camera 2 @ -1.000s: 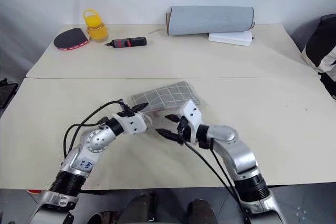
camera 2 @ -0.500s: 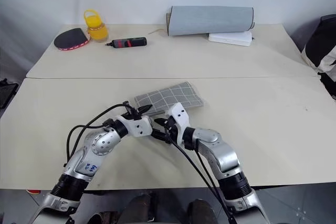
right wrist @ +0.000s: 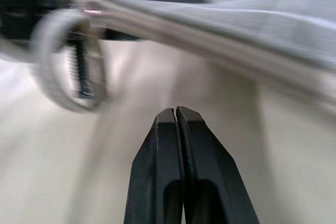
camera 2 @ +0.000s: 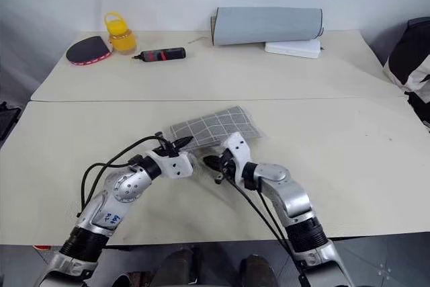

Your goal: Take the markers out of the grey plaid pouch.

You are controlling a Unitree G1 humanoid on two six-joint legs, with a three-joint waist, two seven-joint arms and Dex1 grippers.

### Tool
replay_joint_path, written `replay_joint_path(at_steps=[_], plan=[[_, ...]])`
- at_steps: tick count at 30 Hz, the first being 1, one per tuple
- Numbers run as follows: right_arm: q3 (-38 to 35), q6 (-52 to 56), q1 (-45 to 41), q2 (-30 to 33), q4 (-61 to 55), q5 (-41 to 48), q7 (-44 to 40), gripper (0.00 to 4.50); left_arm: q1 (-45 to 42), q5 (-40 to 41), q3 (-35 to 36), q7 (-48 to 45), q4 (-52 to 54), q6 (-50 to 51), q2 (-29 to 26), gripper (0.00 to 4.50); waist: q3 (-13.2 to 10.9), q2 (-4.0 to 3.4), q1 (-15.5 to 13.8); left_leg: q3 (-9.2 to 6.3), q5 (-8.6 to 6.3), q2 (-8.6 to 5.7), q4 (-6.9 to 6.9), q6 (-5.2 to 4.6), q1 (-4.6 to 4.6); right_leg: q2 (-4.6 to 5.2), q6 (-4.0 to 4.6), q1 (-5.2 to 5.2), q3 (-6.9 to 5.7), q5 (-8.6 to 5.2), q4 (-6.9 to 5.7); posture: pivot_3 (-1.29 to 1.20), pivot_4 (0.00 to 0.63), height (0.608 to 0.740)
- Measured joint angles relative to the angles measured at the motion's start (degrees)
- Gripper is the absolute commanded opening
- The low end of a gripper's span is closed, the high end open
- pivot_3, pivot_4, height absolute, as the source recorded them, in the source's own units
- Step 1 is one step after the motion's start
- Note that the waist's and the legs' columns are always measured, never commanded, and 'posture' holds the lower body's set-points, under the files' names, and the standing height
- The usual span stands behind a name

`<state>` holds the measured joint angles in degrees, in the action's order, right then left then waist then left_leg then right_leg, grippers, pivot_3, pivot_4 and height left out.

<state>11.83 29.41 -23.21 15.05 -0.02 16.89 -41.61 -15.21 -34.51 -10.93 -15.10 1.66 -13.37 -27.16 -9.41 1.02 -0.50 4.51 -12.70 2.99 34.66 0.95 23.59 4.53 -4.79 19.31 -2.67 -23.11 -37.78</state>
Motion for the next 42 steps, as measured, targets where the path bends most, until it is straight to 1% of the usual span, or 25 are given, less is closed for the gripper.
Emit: replay_joint_path(at_steps=[6,7,9,13,17,21,32,35,40,42], plan=[[-5.16,-1.85,-2.23,4.82,3.90,0.35,-2.53,0.06,0.63,1.68,0.64,0.30,-0.43,-1.91,-2.30,0.00,0.00,0.00,0.74,0.14,0.00,0.15,-0.09,0.01,-0.05,-0.08,0.00,0.03,0.00,0.00,0.00,0.00,0.150,0.740],[-5.52,-1.76,-2.20,5.14,3.89,0.82,-3.41,0.23,0.63,1.80,0.67,0.45,-0.51,-1.94,-2.29,0.00,0.00,0.00,0.74,0.16,0.00,0.18,-0.10,0.02,-0.06,-0.10,0.00,0.03,0.00,0.00,0.00,0.00,0.150,0.740],[-5.44,-0.09,-1.13,5.38,2.22,3.03,-5.90,0.69,0.25,1.79,0.43,0.72,-0.94,-1.79,-1.91,0.00,0.00,0.00,0.68,0.19,-0.01,0.20,-0.09,0.00,-0.10,-0.10,0.00,0.03,0.02,0.00,-0.01,0.00,0.150,0.740],[-3.18,2.03,1.33,3.87,-2.15,5.41,-7.76,2.06,-0.79,0.41,-0.68,1.93,-1.72,-1.60,-1.01,0.00,0.00,0.00,0.42,0.27,-0.18,0.16,0.02,-0.29,-0.09,-0.04,0.00,0.01,0.08,0.00,0.00,0.00,0.150,0.740],[-2.29,4.75,1.56,2.49,-6.73,7.90,-7.98,3.40,-1.67,-2.32,-2.00,3.14,-1.91,-1.71,-1.06,0.00,0.00,0.00,0.15,0.26,-0.21,0.14,0.11,-0.33,-0.10,-0.01,0.00,-0.03,0.09,0.00,0.00,0.00,0.150,0.740],[-1.34,5.98,1.54,1.09,-8.09,8.51,-6.70,3.40,-2.39,-5.39,-3.65,4.35,-1.68,-2.41,-2.07,0.00,0.00,-0.01,0.12,0.27,-0.21,0.15,0.09,-0.32,-0.14,-0.01,0.00,-0.03,0.12,0.00,0.00,0.00,0.150,0.740],[-0.87,8.42,1.68,-2.05,-8.15,8.04,-1.96,3.40,-2.08,-11.10,-5.45,7.05,0.17,-0.14,-1.49,0.00,0.00,-0.01,0.00,0.30,-0.21,0.15,0.09,-0.32,-0.14,-0.01,0.00,-0.01,0.16,0.00,-0.01,0.00,0.150,0.740],[-0.95,8.68,1.67,-3.18,-7.69,8.03,-0.73,2.80,-1.96,-11.84,-5.60,7.11,0.52,1.00,-0.69,0.00,0.00,-0.01,-0.17,0.33,-0.21,0.16,0.09,-0.32,-0.15,-0.02,0.00,0.00,0.18,0.00,0.00,0.00,0.150,0.740],[0.21,8.53,1.64,-4.30,-7.49,7.98,-0.55,1.05,-1.96,-12.49,-5.88,7.42,0.92,2.00,-0.30,0.00,0.00,-0.01,-0.55,0.46,-0.24,0.15,0.09,-0.36,-0.14,0.01,0.00,0.04,0.28,0.00,0.00,0.00,0.150,0.740],[0.61,8.33,1.61,-4.36,-7.30,7.95,-0.57,0.22,-1.93,-12.51,-5.89,7.45,0.98,2.24,-0.15,0.00,0.00,-0.01,-0.65,0.48,-0.24,0.16,0.08,-0.36,-0.15,0.00,0.00,0.06,0.31,0.00,0.00,0.00,0.150,0.740]])
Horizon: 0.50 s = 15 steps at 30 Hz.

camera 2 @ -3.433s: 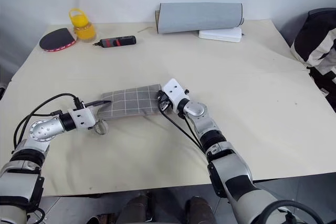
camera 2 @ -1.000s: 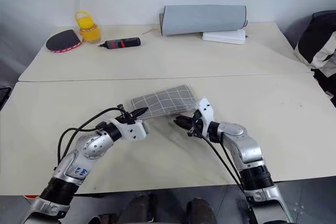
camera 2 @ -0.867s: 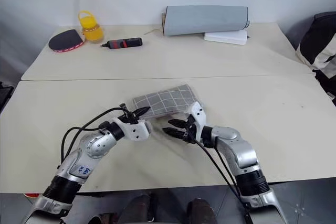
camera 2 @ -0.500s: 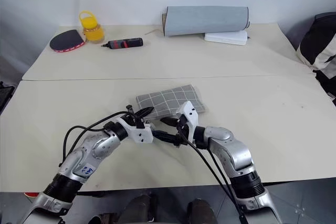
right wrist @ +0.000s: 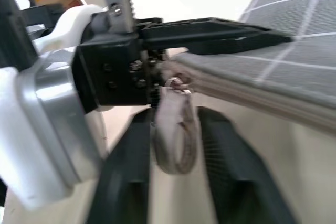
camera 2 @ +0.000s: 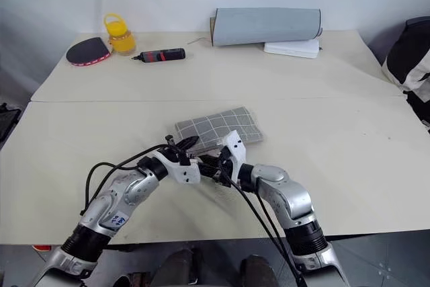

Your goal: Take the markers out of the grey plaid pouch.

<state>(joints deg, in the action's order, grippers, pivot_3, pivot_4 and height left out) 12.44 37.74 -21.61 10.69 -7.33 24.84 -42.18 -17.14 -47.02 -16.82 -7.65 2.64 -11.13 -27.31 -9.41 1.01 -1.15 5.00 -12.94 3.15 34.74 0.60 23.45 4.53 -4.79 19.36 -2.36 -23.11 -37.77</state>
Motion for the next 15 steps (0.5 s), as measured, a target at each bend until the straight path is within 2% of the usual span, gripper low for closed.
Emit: replay_joint_path(at_steps=[1,8,15], plan=[[0.01,-0.12,-0.04,0.01,0.21,-0.01,0.00,0.04,0.04,0.00,0.00,0.01,0.05,0.08,0.01,0.00,0.00,0.00,-0.01,0.01,0.00,0.00,0.00,0.00,0.00,0.00,0.00,0.00,0.01,0.00,0.00,0.00,0.150,0.740],[-0.46,-0.52,-0.56,1.30,1.01,-0.06,-0.34,0.04,0.96,0.27,0.30,0.05,1.12,0.58,0.01,0.00,0.00,0.00,0.06,0.16,-0.08,0.06,-0.01,0.01,-0.02,-0.03,0.00,0.07,0.13,0.00,0.01,0.00,0.150,0.740],[-3.90,-3.58,-4.40,5.73,5.74,-0.90,-1.70,0.04,2.94,8.64,3.76,-1.40,0.74,-0.87,-0.28,0.00,0.00,0.00,0.85,0.27,-0.19,0.14,-0.01,0.06,-0.05,-0.06,0.00,0.11,0.14,0.00,0.04,0.00,0.150,0.740]])
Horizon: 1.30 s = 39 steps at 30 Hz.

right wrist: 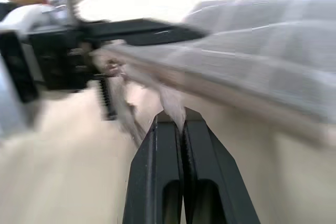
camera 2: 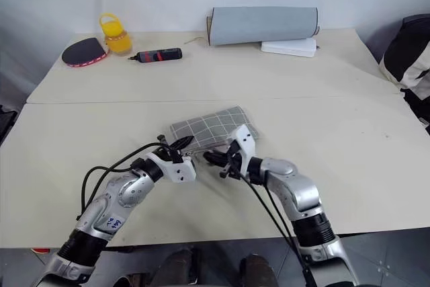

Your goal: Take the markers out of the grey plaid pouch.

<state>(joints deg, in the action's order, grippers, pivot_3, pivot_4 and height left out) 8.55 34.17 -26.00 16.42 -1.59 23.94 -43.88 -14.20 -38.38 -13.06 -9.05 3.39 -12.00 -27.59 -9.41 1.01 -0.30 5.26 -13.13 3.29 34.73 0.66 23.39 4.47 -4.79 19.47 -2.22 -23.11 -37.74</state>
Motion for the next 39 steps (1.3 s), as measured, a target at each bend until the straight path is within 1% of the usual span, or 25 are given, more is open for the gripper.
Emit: replay_joint_path(at_steps=[2,6,9,11,19,24,28,31,35,39], plan=[[-0.25,-1.24,-1.14,1.87,1.34,-0.44,-1.13,0.04,0.14,2.17,0.78,-0.70,-0.75,-1.31,-0.66,0.00,0.00,0.00,0.38,0.01,-0.02,0.02,-0.01,0.01,-0.02,-0.01,0.00,-0.01,-0.01,0.00,0.00,0.00,0.150,0.740],[-1.88,-4.65,-3.11,6.14,6.89,-1.81,-3.28,0.04,1.13,9.09,3.20,-3.13,-2.01,-3.03,-1.48,0.00,0.00,0.00,0.53,0.10,-0.03,0.07,-0.01,0.05,-0.03,-0.03,0.00,0.00,-0.03,0.00,0.00,0.00,0.150,0.740],[-3.26,-7.58,-4.62,10.50,11.46,-3.35,-5.19,0.04,1.77,12.92,4.27,-4.77,-2.51,-3.52,-2.52,0.00,-0.01,0.01,0.54,0.15,-0.03,0.09,0.00,0.06,-0.03,-0.04,0.00,0.00,-0.02,0.00,0.08,0.00,0.150,0.740],[-4.35,-9.60,-5.23,12.08,13.48,-3.84,-6.43,0.04,1.80,14.64,4.90,-5.53,-3.39,-4.19,-2.85,0.00,-0.01,0.01,0.54,0.17,-0.03,0.12,0.00,0.06,-0.04,-0.06,0.00,0.00,-0.01,0.00,0.11,0.00,0.150,0.740],[-4.56,-13.20,-5.63,13.72,16.89,-5.71,-8.49,0.04,1.95,17.38,5.30,-7.64,-4.13,-5.39,-3.90,0.00,-0.01,0.01,0.58,0.31,-0.02,0.21,0.04,0.18,-0.08,-0.11,0.00,0.00,0.04,0.00,0.11,0.00,0.150,0.740],[-4.61,-16.77,-5.63,16.19,20.57,-8.12,-9.31,0.04,2.54,18.65,5.69,-8.18,-4.15,-5.64,-4.11,0.00,-0.01,0.01,0.54,0.38,-0.04,0.22,0.11,0.21,-0.08,-0.10,0.00,0.00,0.09,0.00,0.13,0.00,0.150,0.740],[-4.99,-17.70,-5.63,16.31,21.79,-8.18,-9.82,0.04,2.69,19.70,5.96,-8.92,-4.23,-5.62,-4.54,0.00,-0.01,0.01,0.55,0.40,-0.05,0.27,0.13,0.24,-0.09,-0.15,0.00,0.01,0.10,0.00,0.12,0.00,0.150,0.740],[-5.00,-17.82,-5.63,16.13,21.54,-8.31,-9.47,0.69,2.70,20.86,6.10,-9.66,-4.28,-5.07,-4.10,0.00,-0.01,0.01,0.55,0.42,-0.08,0.29,0.17,0.26,-0.09,-0.16,0.00,0.01,0.12,0.00,0.11,0.00,0.150,0.740],[-5.00,-17.82,-5.25,16.07,19.68,-8.69,-9.26,2.03,2.71,22.08,6.18,-10.39,-4.21,-3.80,-2.43,0.00,-0.01,0.01,0.36,0.42,-0.10,0.29,0.23,0.27,-0.08,-0.15,0.00,0.00,0.12,0.00,0.10,0.00,0.150,0.740],[-7.59,-17.02,-5.22,17.08,14.89,-7.38,-9.16,2.03,2.70,22.65,6.37,-10.89,-4.05,-2.81,-1.78,0.00,-0.02,0.00,0.31,0.43,-0.12,0.29,0.28,0.26,-0.07,-0.14,0.00,-0.02,0.12,0.00,0.10,0.00,0.150,0.740]])
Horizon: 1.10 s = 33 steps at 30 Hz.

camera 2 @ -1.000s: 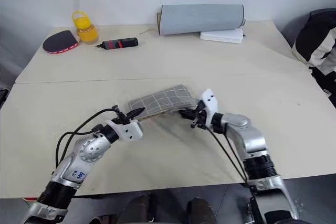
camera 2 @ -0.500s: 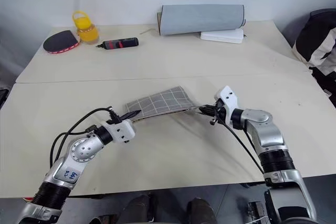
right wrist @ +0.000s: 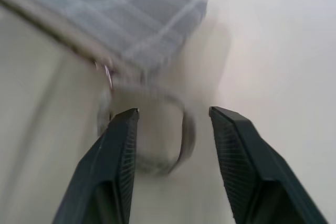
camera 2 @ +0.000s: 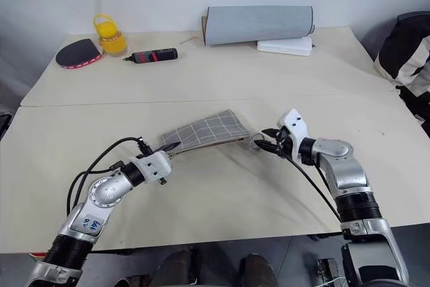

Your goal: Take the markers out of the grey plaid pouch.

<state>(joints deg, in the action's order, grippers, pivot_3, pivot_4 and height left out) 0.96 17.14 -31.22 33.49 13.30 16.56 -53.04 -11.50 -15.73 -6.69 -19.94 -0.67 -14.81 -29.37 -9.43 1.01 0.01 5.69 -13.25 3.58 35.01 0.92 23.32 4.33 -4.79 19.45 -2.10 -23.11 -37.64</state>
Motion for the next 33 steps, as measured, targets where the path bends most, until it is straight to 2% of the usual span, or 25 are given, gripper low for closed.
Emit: replay_joint_path(at_steps=[2,5,9,15,26,33], plan=[[-2.09,1.73,-0.50,0.37,-3.66,1.48,0.48,2.03,-0.05,0.26,0.13,-0.29,0.03,0.54,0.17,0.00,0.00,0.00,0.08,0.00,-0.01,0.01,0.00,0.01,-0.01,-0.01,0.00,0.00,0.01,0.00,0.00,0.00,0.150,0.740],[-4.10,5.69,-2.01,-0.98,-11.46,5.57,2.36,1.44,-0.35,1.15,0.41,-1.03,-0.01,1.79,1.13,0.00,0.00,0.00,0.14,-0.01,-0.03,0.06,0.00,0.03,-0.01,-0.05,0.00,0.01,0.01,0.00,-0.01,0.00,0.150,0.740],[-1.82,5.32,-1.50,-4.41,-18.49,5.60,4.70,0.06,-1.49,1.86,0.10,-1.77,-0.29,2.81,2.16,0.00,0.00,0.00,0.03,-0.02,-0.07,0.07,0.02,0.04,0.00,-0.07,0.00,0.00,0.01,0.00,-0.01,0.00,0.150,0.740],[10.13,-6.11,5.54,-7.36,-19.55,-5.72,6.23,0.02,-3.08,1.96,0.07,-2.02,-0.86,3.57,3.22,0.00,0.00,0.03,0.08,0.05,-0.11,0.05,0.09,0.03,0.06,-0.05,0.00,0.02,0.01,0.00,-0.01,0.00,0.150,0.740],[12.81,-20.81,3.18,-6.77,-9.45,-16.05,5.90,0.02,-3.19,1.98,0.06,-2.01,-0.44,4.97,4.25,0.00,-0.01,0.05,0.15,0.12,-0.09,0.09,0.09,0.05,-0.01,-0.09,0.00,0.02,0.07,0.00,0.01,0.00,0.150,0.740],[12.87,-22.59,1.73,-8.08,-5.89,-18.05,7.61,0.02,-2.66,1.98,0.04,-1.97,-0.08,5.70,4.53,0.00,-0.01,0.05,0.23,0.16,-0.08,0.13,0.10,0.08,-0.02,-0.13,0.00,0.03,0.13,0.00,0.00,0.00,0.150,0.740]])
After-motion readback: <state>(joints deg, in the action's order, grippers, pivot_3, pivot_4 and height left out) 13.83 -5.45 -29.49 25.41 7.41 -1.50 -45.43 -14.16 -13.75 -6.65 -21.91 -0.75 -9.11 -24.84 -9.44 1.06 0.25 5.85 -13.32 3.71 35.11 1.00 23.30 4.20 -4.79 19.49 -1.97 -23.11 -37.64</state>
